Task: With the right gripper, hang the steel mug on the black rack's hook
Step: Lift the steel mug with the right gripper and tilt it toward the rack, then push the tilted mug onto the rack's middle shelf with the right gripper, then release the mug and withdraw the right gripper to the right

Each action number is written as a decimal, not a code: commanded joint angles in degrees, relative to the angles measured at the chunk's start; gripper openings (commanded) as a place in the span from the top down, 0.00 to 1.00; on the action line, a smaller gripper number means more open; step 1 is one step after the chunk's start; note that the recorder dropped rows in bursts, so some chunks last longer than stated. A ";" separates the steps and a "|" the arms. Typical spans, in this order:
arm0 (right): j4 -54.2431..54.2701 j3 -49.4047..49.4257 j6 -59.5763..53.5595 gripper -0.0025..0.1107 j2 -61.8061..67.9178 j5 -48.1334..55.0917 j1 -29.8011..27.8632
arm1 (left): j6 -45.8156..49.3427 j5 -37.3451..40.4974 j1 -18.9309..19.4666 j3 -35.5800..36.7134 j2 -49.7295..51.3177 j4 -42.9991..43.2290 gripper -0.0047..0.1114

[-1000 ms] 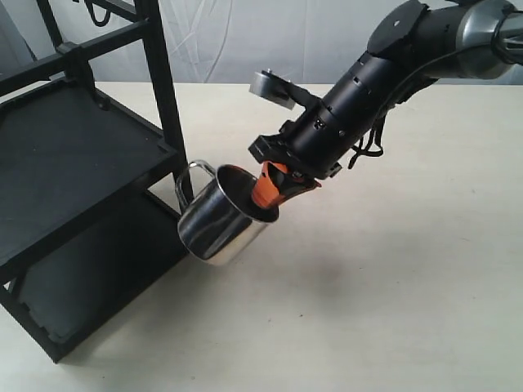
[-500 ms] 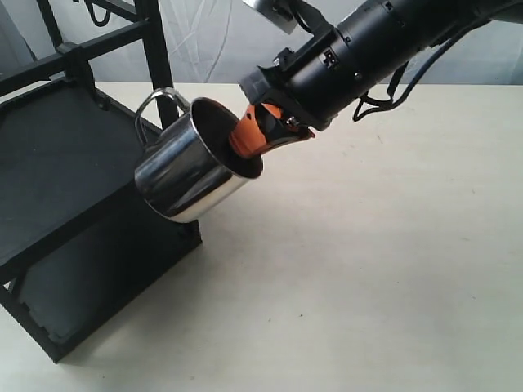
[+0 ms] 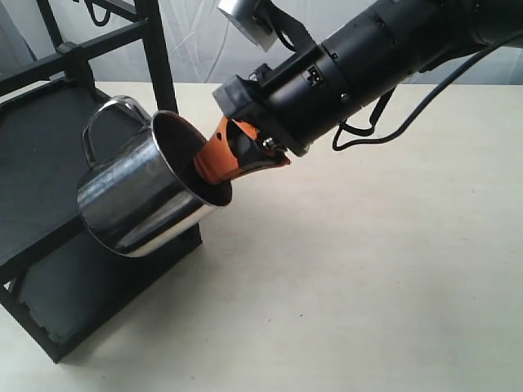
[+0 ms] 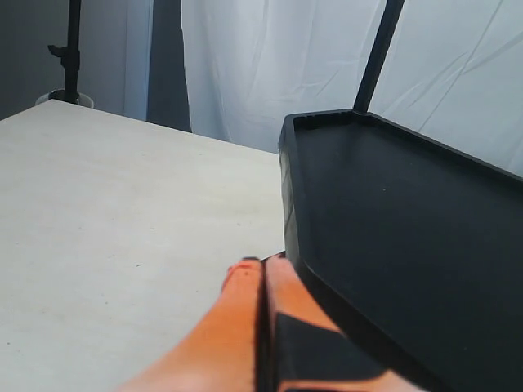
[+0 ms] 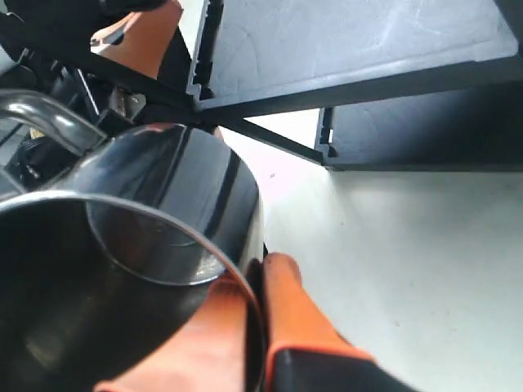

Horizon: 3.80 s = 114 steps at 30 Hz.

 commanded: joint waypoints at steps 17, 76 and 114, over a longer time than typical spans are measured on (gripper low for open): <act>10.12 0.04 -4.91 0.99 6.46 -0.02 0.14 | -0.11 -0.45 -0.05 -0.02 -0.28 0.18 0.95; 11.67 0.04 -6.66 0.65 10.46 -0.02 -8.93 | -0.11 -0.45 -0.05 -0.02 -0.28 0.76 0.95; -25.12 35.44 10.06 0.99 -55.08 -39.65 -20.60 | -0.11 -0.32 -0.05 -0.02 -0.28 1.68 0.95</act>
